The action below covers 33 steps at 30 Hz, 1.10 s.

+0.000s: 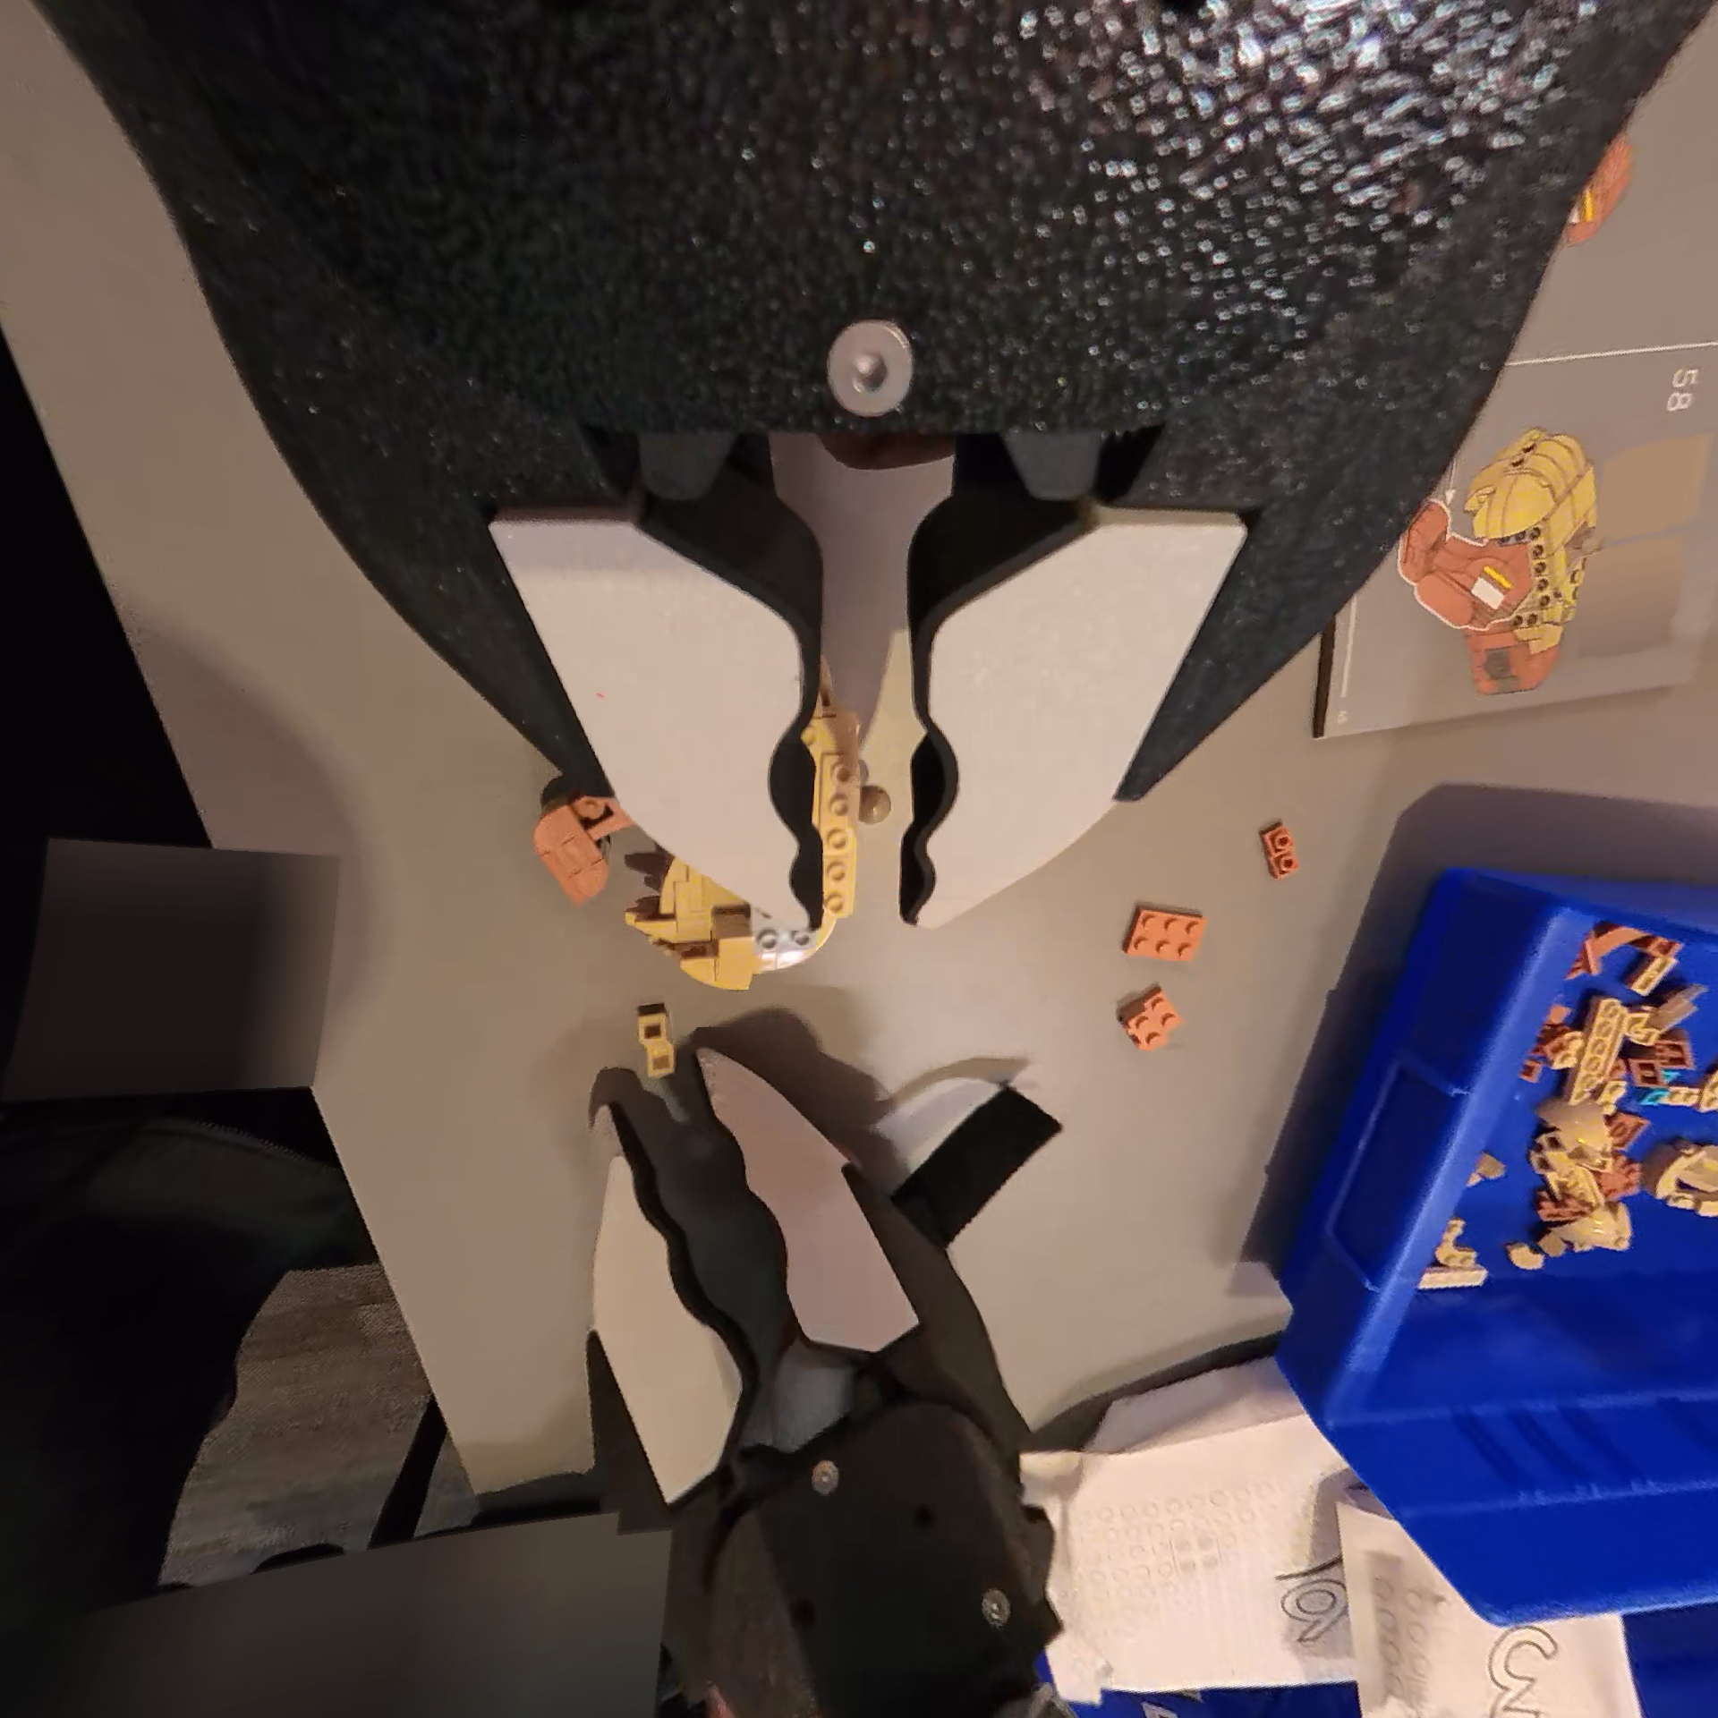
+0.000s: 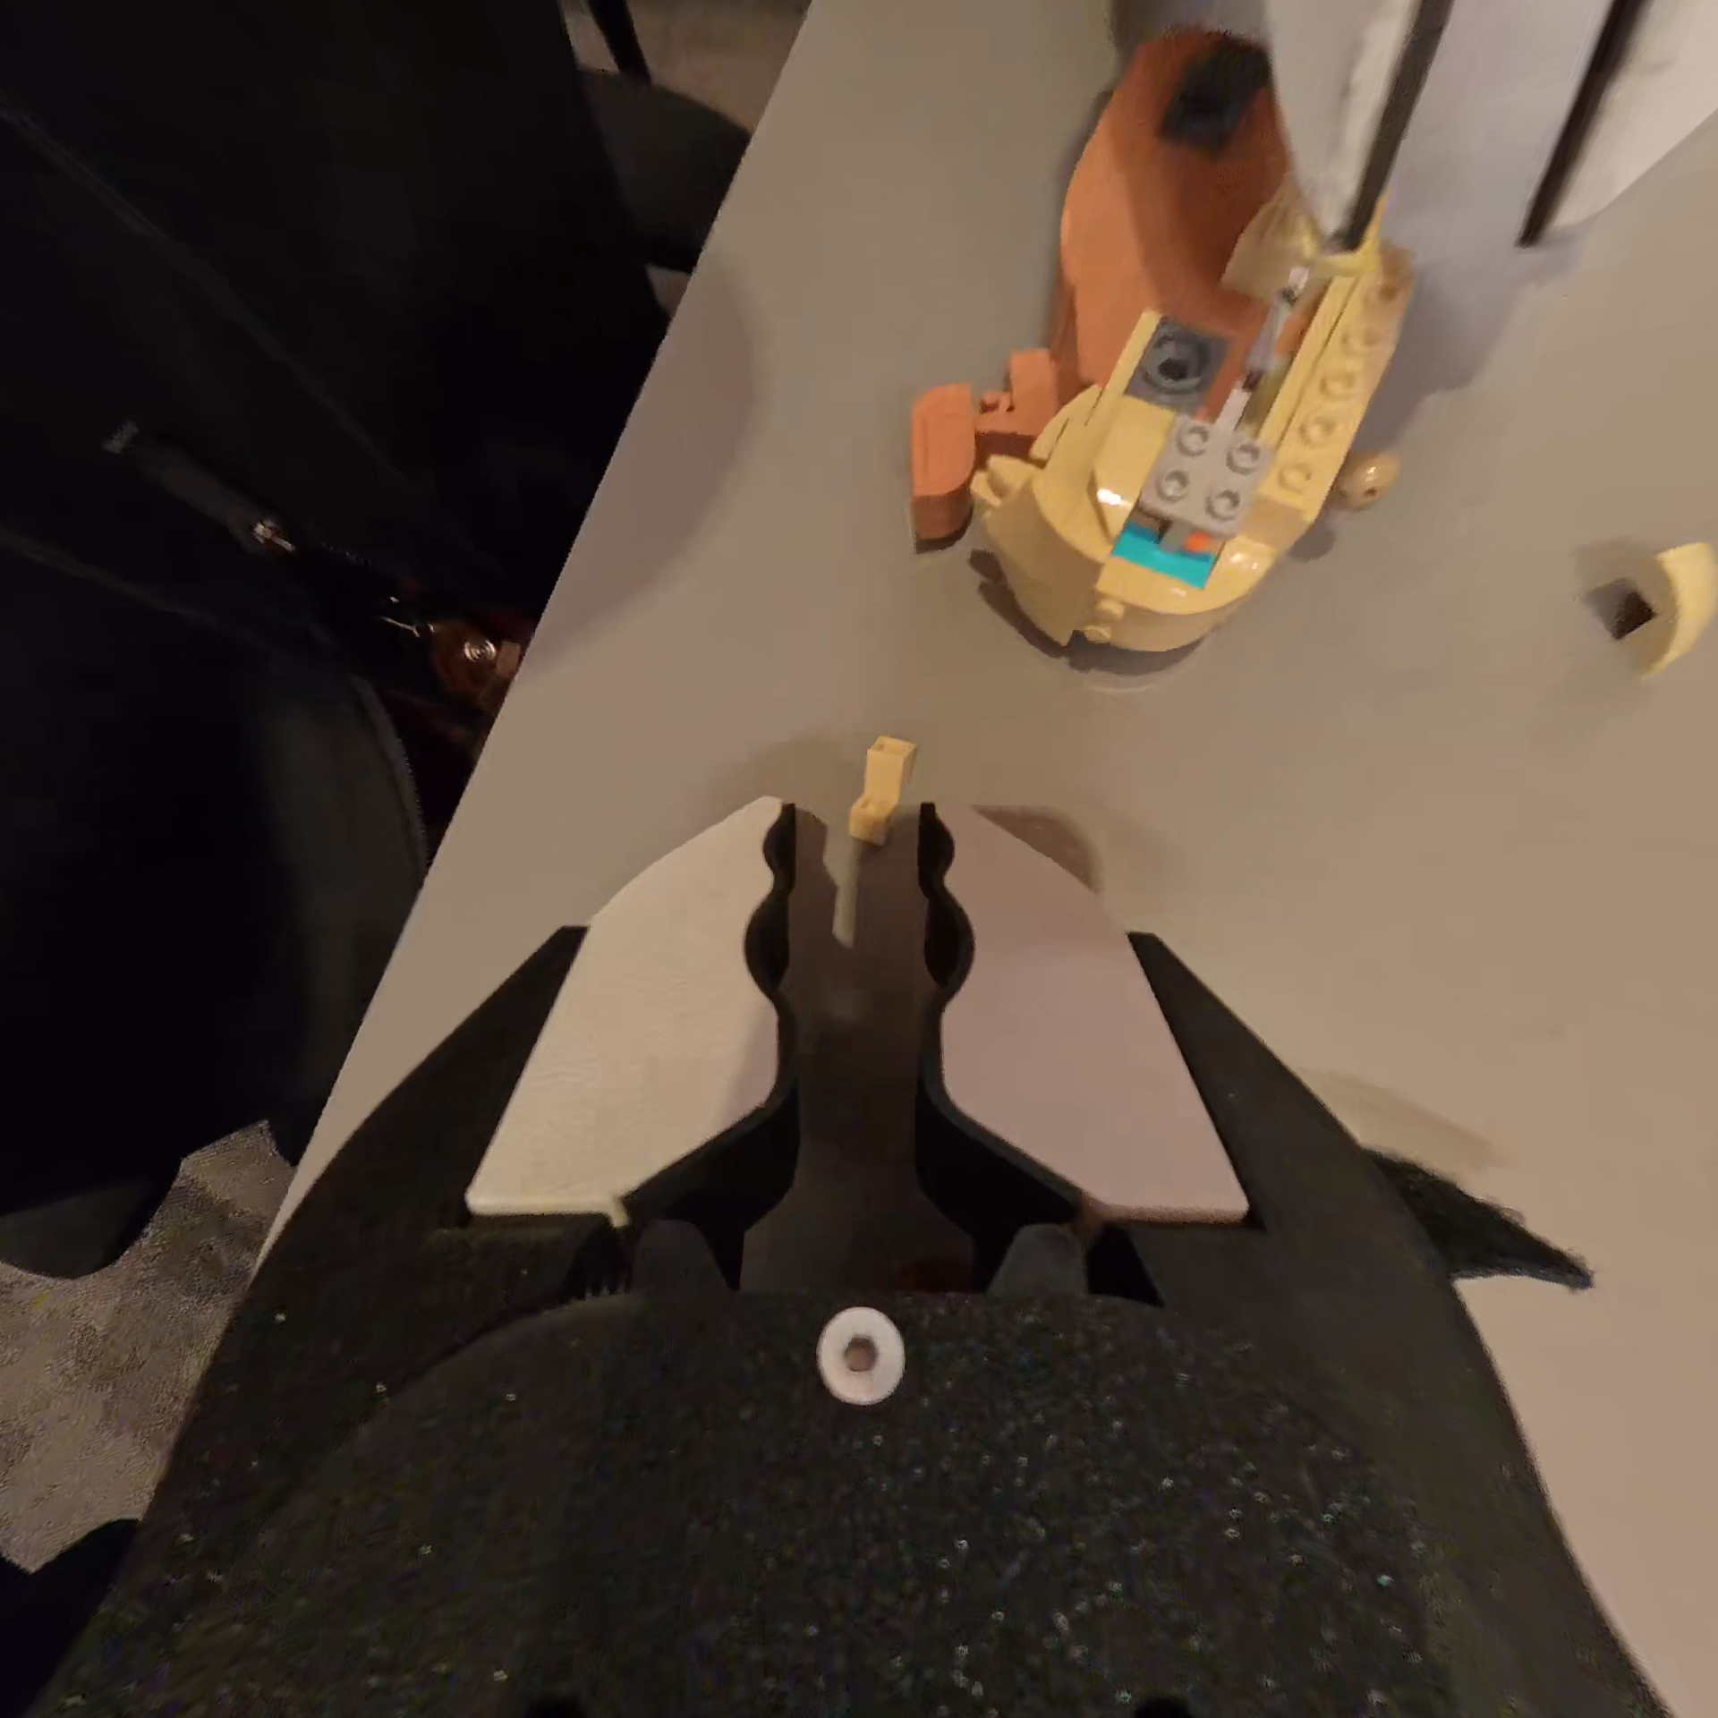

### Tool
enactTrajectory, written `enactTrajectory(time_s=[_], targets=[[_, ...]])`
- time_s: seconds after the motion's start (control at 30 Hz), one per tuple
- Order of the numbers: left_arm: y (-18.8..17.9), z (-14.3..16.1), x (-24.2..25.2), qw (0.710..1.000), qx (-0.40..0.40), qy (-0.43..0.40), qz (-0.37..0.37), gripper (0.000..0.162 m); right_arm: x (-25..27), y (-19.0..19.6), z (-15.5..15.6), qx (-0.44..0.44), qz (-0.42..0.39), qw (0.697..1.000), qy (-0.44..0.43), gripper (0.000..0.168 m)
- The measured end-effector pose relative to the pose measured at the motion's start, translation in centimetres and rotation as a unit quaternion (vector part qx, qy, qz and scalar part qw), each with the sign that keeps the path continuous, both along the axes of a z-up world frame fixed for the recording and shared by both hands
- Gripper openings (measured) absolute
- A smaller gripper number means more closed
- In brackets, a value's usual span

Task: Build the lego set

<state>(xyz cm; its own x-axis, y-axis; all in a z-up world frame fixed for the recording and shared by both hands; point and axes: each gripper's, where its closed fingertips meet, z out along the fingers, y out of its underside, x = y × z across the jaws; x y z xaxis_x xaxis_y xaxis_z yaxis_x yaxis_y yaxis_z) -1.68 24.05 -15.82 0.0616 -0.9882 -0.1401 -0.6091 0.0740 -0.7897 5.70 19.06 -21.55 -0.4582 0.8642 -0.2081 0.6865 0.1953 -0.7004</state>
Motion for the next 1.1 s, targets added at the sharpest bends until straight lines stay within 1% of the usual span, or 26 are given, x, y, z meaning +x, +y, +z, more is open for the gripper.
enactTrajectory(time_s=[0.07, 0.17, 0.3, 0.37, 0.43, 0.5, 0.57, 0.63, 0.73, 0.83, 0.93, 1.1], targets=[[0.0, 0.0, -0.1, 1.0, -0.001, -0.001, 0.002, 0.015, -0.2, 0.2, -0.3, 0.009, -0.008, 1.0, -0.008, 0.024], [-0.1, 0.2, 0.2, 1.0, -0.002, -0.011, 0.003, 0.015, -0.6, 0.8, -0.5, 0.016, -0.031, 0.999, -0.013, 0.009], [-0.4, 0.5, 0.6, 1.0, 0.001, -0.024, -0.005, 0.015, -1.0, 1.4, 0.0, -0.007, -0.052, 0.999, -0.002, 0.008], [-0.8, 1.1, 1.0, 0.999, 0.003, -0.042, -0.015, 0.015, -1.5, 2.0, 1.2, -0.031, -0.072, 0.996, 0.035, 0.008], [-1.0, 1.7, 1.4, 0.998, 0.01, -0.062, -0.023, 0.017, -2.0, 2.6, 3.1, -0.066, -0.09, 0.99, 0.088, 0.008], [-0.9, 2.4, 1.7, 0.996, 0.032, -0.085, -0.025, 0.022, -2.3, 2.6, 5.5, -0.125, -0.092, 0.977, 0.144, 0.008], [-1.0, 3.5, 2.1, 0.99, 0.069, -0.117, -0.033, 0.027, -2.3, 2.2, 7.2, -0.188, -0.087, 0.963, 0.172, 0.008], [-1.5, 4.2, 2.4, 0.982, 0.116, -0.137, -0.053, 0.029, -2.4, 1.8, 7.7, -0.241, -0.083, 0.952, 0.169, 0.008], [-4.0, 3.3, 2.7, 0.969, 0.165, -0.123, -0.139, 0.03, -2.6, 1.0, 7.2, -0.294, -0.078, 0.943, 0.136, 0.008], [-5.4, 2.5, 3.1, 0.954, 0.202, -0.121, -0.185, 0.03, -2.7, 0.3, 7.1, -0.327, -0.065, 0.936, 0.113, 0.008], [-5.4, 2.1, 3.5, 0.95, 0.223, -0.109, -0.191, 0.03, -2.7, -0.1, 6.9, -0.348, -0.06, 0.931, 0.094, 0.008], [-5.4, 0.4, 3.9, 0.948, 0.235, -0.071, -0.203, 0.027, -2.7, -0.4, 6.7, -0.348, -0.056, 0.932, 0.084, 0.008]])
